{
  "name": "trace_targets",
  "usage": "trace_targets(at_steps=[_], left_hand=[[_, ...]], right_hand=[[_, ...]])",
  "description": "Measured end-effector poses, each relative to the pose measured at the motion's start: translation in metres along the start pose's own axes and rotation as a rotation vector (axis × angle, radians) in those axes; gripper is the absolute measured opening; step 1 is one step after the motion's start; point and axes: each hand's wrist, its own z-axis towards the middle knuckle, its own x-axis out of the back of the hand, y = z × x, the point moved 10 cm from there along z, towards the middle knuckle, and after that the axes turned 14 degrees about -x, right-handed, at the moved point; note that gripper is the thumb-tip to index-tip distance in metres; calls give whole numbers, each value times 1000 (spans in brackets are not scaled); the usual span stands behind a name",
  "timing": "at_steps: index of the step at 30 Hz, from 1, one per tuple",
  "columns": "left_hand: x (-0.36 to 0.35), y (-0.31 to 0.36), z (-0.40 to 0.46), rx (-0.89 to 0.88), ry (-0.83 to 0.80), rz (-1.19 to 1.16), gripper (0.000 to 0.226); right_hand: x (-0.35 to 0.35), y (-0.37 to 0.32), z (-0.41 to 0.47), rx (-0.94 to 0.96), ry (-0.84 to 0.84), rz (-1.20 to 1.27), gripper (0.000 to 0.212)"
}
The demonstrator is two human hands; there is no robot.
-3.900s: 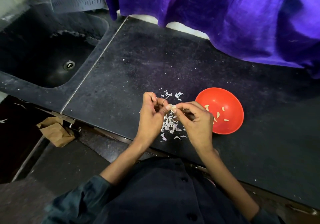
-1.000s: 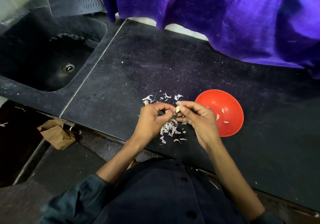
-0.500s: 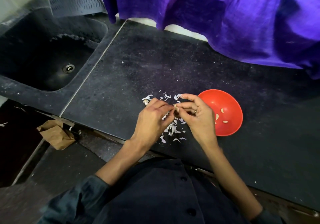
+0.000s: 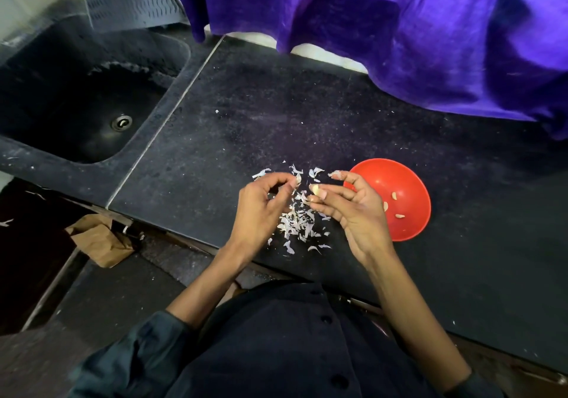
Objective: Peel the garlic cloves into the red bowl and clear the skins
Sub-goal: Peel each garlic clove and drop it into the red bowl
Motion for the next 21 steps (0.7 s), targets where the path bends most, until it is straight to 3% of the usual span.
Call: trace_targets(at_steps=[5,8,14,16,19,21], left_hand=[[-5,5,8,-43,-96,-20,19],[-3,4,11,-45,-74,33,9],[1,-5,16,-69,-91,421,46],[-5,-4,17,-99,-136,456,40],[-8,-4,19,-142,-159,441,12],[-7,-3,19,-128,-148,445,14]], right_hand=[[0,6,2,-58,-32,11,37],[1,9,4,-75,-35,13,34],[11,9,6,-49,16,-38,32],[12,8,5,-47,22,-45,33],[12,8,5,-53,23,-53,35],[12,9,6,-51,19,-60,36]])
